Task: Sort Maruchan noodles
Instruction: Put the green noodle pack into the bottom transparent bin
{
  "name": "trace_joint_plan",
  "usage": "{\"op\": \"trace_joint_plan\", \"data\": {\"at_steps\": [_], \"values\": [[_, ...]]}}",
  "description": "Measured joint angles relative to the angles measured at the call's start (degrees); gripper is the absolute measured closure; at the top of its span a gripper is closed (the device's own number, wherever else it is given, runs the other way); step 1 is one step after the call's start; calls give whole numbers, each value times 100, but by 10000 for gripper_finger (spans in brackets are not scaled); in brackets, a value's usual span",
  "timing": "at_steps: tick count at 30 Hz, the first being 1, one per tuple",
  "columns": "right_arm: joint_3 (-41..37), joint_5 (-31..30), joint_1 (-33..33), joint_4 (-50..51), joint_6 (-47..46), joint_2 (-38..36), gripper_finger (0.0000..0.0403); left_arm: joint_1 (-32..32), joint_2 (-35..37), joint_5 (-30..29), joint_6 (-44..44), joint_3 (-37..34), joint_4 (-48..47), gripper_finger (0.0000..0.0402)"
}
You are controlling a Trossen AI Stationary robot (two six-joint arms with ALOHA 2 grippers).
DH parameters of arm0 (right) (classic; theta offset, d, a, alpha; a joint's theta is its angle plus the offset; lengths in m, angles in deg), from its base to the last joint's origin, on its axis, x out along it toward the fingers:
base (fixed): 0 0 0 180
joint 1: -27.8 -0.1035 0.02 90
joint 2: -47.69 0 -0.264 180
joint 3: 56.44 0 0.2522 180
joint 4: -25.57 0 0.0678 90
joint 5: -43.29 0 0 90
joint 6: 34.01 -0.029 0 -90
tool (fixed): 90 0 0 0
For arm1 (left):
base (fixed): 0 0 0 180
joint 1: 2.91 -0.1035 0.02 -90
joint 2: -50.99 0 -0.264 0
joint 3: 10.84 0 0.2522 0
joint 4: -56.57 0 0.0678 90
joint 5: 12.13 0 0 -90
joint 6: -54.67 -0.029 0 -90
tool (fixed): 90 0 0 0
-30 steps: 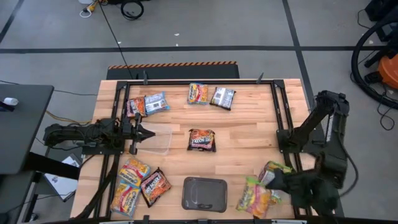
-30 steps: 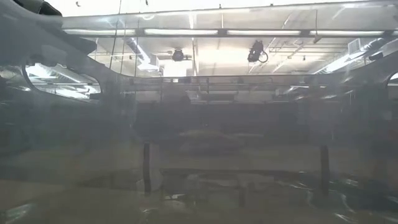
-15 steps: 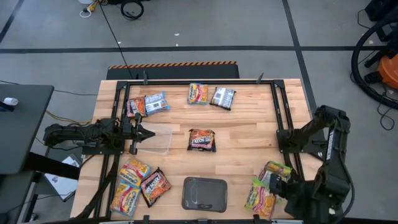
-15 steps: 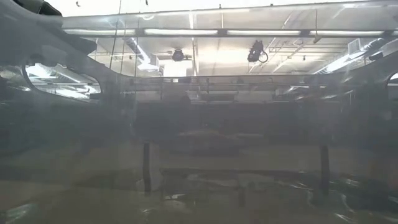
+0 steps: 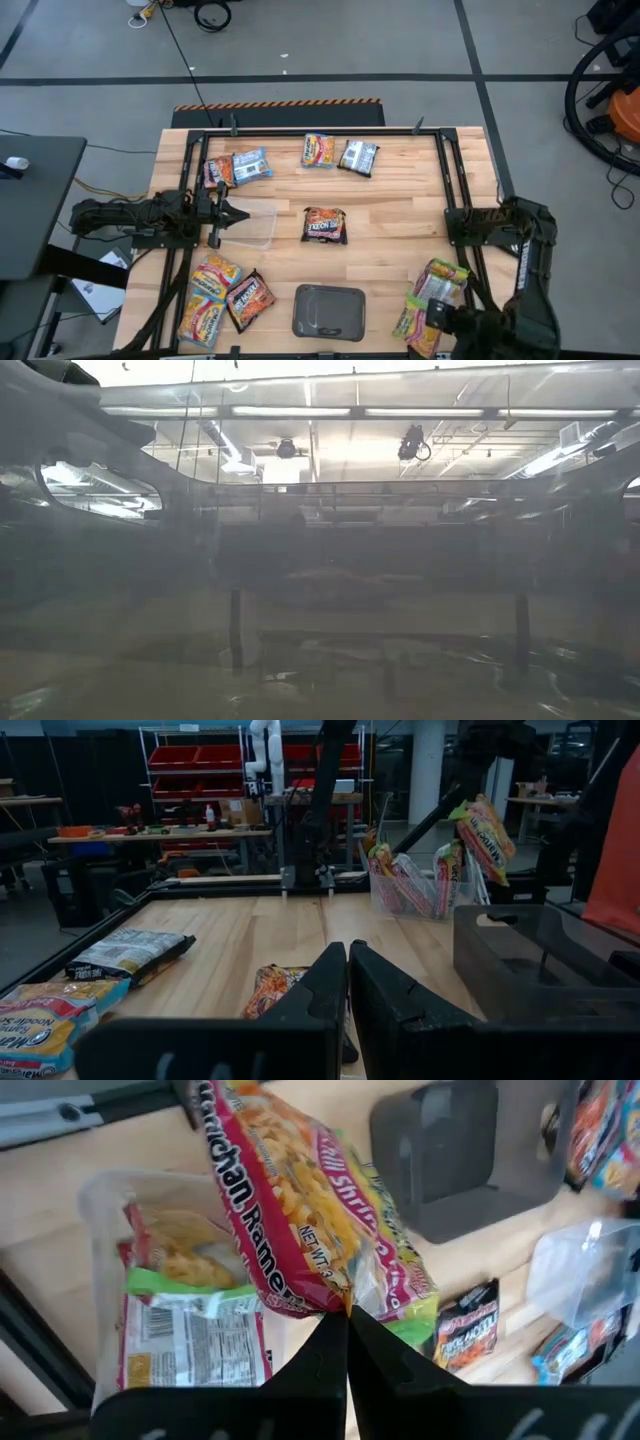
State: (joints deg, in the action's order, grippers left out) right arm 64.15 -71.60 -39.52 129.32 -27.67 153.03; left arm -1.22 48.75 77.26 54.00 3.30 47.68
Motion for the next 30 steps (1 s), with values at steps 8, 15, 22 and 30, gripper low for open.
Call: {"op": "trace_joint_plan", "data": {"at_steps": [8,15,22,30], "values": [[-376,-52,-473,-13,-1044,-378,398,-1,2,-1,2,0,0,377],[-1649,304,-688,9,-1897,-827,398,1,0,2,2,0,-4,377],[-2030,274,-693,27,-1675,-1229,398,0,0,1,2,-1,-3,377],[-2117,537,-707,-468,-978,-845,398,1,1,0,0,-1,-3,377]]}}
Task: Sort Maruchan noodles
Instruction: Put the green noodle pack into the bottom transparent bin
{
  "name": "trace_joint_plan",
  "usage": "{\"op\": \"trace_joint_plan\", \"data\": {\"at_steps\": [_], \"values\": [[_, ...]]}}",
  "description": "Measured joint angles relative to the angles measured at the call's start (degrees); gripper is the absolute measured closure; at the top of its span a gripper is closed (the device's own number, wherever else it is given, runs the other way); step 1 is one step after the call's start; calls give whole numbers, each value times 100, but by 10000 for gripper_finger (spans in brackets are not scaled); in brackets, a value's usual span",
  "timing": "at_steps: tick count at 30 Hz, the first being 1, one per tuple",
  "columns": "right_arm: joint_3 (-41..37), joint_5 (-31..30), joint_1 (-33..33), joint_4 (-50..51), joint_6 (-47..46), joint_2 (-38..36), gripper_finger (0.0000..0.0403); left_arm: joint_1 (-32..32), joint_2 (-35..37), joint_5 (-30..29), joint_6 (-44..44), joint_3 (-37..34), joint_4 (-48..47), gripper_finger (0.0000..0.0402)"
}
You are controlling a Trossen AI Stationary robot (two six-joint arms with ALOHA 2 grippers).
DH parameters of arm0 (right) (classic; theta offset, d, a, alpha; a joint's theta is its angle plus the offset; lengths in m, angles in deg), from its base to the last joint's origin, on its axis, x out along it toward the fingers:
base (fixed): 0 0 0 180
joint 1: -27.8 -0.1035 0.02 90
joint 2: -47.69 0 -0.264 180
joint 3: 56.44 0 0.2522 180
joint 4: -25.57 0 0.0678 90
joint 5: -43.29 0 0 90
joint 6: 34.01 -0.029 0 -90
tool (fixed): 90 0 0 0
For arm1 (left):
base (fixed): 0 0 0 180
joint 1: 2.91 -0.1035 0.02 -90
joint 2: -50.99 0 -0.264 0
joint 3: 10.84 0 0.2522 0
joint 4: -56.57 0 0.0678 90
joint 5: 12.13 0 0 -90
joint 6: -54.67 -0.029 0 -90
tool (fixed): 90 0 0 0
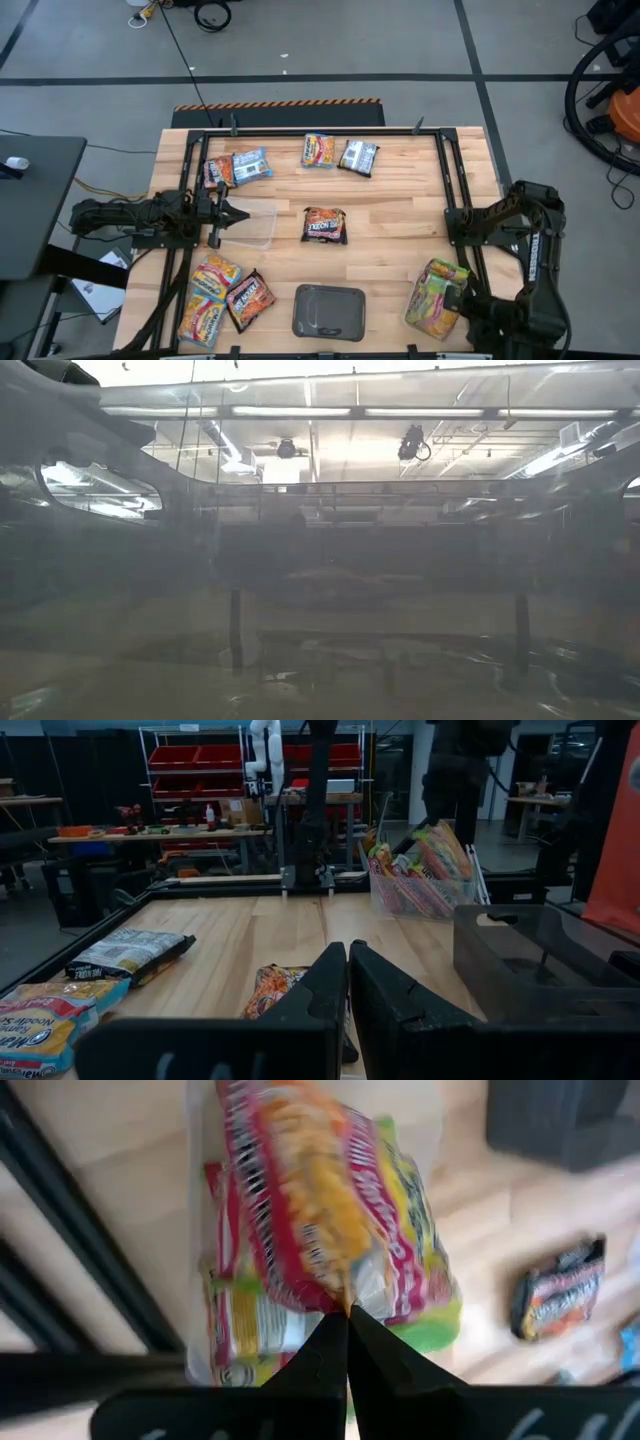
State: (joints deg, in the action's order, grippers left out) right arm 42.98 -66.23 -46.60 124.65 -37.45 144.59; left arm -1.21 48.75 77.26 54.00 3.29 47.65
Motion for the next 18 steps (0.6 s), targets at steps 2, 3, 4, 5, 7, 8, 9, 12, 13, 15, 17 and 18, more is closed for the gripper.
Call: {"op": "trace_joint_plan", "data": {"at_steps": [2,3,4,5,7,8,9,12,13,15,17,18], "values": [[-39,39,-9,-157,93,90,398,-1,-1,-2,2,1,1,377],[-43,37,-17,-206,82,109,398,0,1,2,2,2,1,377],[-43,38,-21,-244,45,117,397,0,2,0,0,2,1,377],[-43,46,-19,-315,-100,121,395,-2,0,2,2,0,1,377],[-46,53,-1,-352,-451,121,387,0,0,0,0,2,2,377],[-46,60,13,-538,-713,118,381,-2,-1,2,2,2,2,377],[-39,44,24,-734,-863,127,374,0,-1,-2,2,2,3,377],[-71,79,25,-908,-1430,141,349,-1,-1,18,1,-1,-23,377],[-69,131,32,-984,-1598,141,339,-2,-1,37,2,0,-7,377],[-67,258,74,-971,-1991,130,318,0,2,39,2,-1,-8,377],[-68,382,148,-754,-2531,58,297,0,-1,41,2,0,-8,377],[-69,395,196,-639,-2861,11,288,0,1,41,0,0,6,377]]}}
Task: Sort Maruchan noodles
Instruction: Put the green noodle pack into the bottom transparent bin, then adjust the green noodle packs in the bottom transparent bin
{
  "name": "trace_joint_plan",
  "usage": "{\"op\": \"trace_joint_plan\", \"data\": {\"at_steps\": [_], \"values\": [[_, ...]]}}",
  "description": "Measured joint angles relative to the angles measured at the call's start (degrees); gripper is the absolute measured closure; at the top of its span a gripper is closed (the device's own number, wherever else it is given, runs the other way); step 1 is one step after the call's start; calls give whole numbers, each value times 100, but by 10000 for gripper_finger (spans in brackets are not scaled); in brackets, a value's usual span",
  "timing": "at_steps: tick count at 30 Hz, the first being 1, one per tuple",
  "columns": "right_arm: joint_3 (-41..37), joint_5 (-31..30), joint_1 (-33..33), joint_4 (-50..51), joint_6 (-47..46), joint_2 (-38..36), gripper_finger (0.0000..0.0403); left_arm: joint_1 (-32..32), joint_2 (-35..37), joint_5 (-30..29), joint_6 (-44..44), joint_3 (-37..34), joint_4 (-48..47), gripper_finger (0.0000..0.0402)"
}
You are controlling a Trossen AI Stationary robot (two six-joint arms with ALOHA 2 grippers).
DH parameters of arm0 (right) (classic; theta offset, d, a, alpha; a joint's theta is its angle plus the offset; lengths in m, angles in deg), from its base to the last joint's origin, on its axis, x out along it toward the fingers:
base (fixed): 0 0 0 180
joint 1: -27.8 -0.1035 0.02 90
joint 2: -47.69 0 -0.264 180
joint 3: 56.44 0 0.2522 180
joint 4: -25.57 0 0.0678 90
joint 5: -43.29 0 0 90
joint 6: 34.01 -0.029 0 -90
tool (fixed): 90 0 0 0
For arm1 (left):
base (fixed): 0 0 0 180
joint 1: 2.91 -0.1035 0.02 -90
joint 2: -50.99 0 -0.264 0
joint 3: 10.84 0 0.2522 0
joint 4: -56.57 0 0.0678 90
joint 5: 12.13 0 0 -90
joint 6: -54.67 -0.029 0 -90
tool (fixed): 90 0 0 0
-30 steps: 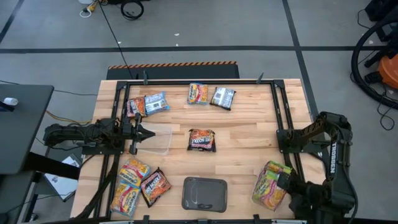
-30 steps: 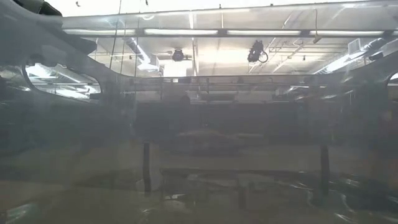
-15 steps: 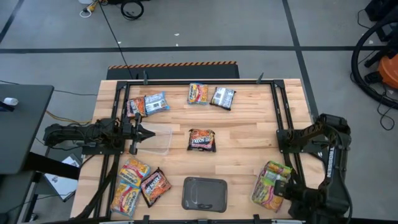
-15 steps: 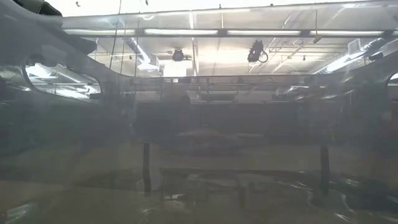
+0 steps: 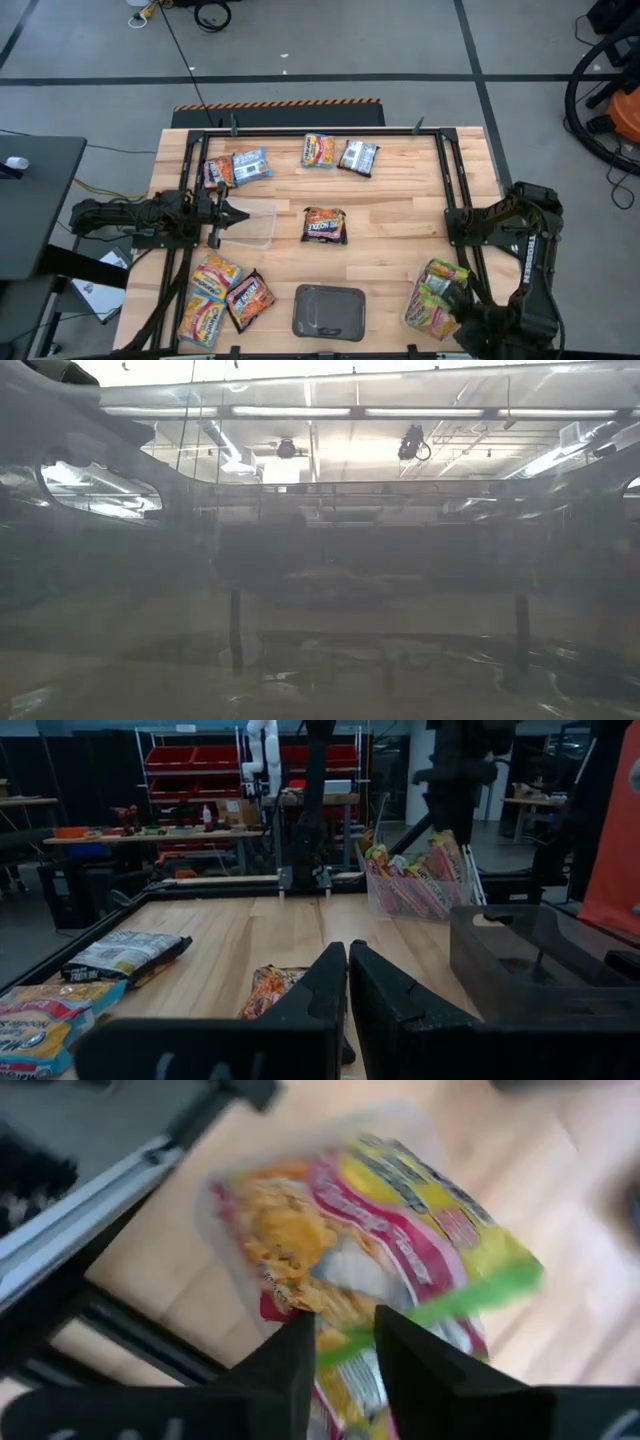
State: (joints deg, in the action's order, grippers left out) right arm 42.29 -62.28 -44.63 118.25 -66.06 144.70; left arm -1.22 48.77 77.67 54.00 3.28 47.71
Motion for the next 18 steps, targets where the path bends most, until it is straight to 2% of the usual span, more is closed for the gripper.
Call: {"op": "trace_joint_plan", "data": {"at_steps": [5,11,14,18], "values": [[0,-19,400,532,-1448,-352,259,-2,-2,2,2,1,-6,377],[-59,350,718,769,-1743,-677,252,0,-2,2,1,0,-4,377],[-530,739,844,771,-1788,-814,254,0,-2,2,0,2,-4,377],[-1546,1542,1039,70,-1857,-1110,254,-1,-2,2,1,1,-4,377]]}}
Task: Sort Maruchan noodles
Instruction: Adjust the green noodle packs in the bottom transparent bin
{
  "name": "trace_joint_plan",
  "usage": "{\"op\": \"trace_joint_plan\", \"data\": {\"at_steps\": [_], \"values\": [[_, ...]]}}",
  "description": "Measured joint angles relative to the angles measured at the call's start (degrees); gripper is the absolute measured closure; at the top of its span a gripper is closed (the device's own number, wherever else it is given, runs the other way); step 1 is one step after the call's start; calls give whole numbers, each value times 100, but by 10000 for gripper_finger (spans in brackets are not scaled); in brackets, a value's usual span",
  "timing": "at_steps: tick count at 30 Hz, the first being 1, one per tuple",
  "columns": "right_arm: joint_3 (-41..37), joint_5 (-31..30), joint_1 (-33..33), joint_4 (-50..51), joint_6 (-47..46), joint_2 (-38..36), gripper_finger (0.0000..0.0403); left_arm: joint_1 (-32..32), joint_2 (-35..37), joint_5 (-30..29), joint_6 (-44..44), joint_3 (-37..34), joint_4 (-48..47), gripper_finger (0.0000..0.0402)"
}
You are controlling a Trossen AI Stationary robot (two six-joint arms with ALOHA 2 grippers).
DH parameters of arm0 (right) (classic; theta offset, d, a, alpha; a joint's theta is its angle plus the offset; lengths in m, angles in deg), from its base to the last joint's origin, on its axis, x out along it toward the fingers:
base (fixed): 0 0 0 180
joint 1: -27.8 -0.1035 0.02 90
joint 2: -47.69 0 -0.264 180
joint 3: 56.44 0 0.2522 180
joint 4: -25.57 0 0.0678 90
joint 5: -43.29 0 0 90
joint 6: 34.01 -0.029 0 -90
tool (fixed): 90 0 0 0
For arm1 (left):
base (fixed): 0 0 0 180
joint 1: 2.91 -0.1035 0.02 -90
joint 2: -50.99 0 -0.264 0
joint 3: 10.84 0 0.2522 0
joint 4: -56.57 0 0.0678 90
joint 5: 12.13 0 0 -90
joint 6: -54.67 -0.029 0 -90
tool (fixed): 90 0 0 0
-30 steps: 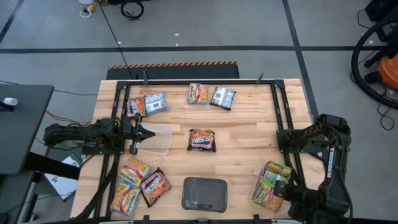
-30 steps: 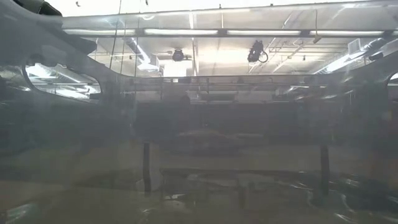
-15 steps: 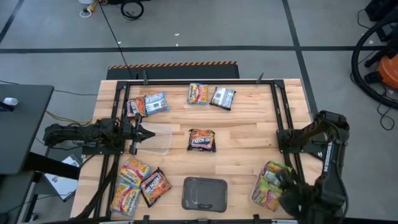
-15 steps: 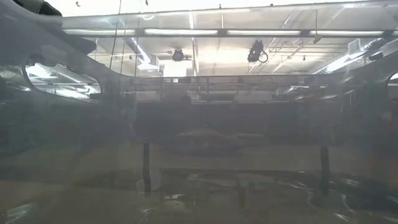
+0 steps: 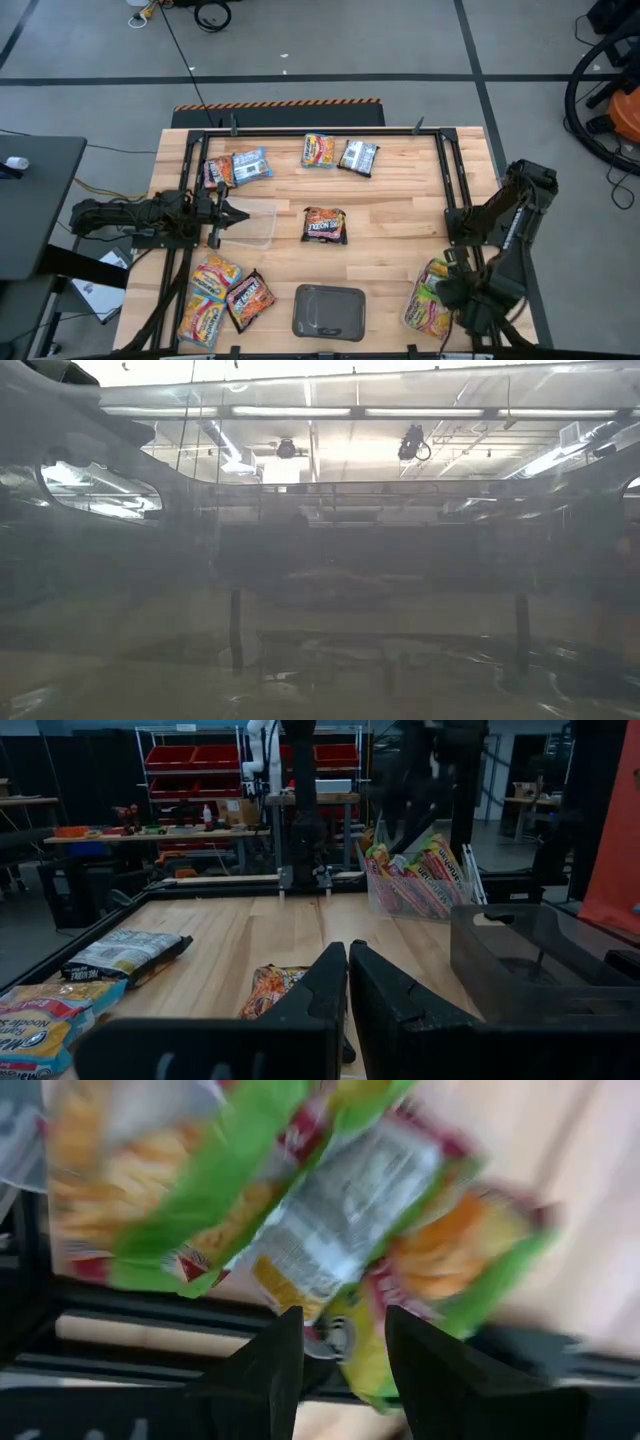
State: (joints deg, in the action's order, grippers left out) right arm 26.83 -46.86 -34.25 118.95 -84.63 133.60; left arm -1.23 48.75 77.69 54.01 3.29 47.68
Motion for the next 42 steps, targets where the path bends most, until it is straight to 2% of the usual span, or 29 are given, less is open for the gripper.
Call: {"op": "trace_joint_plan", "data": {"at_steps": [5,11,16,21,24,27,34,42], "values": [[-809,510,215,-1096,-462,-416,246,1,0,0,2,0,0,377],[-928,537,325,-1614,-765,-713,211,0,0,0,0,0,0,377],[-1112,555,401,-2054,-764,-557,178,0,0,0,2,0,0,377],[-1475,1250,497,-2608,-620,-335,176,-1,0,0,-1,0,0,377],[-1486,1264,492,-2630,-596,-302,198,1,0,0,1,0,0,377],[-1487,1250,492,-2715,-561,-321,236,1,0,0,2,0,0,377],[-1480,1218,515,-2787,-195,-427,381,0,0,0,2,-1,0,377],[-1162,1069,540,-2541,-384,-781,397,0,0,1,-1,0,-2,377]]}}
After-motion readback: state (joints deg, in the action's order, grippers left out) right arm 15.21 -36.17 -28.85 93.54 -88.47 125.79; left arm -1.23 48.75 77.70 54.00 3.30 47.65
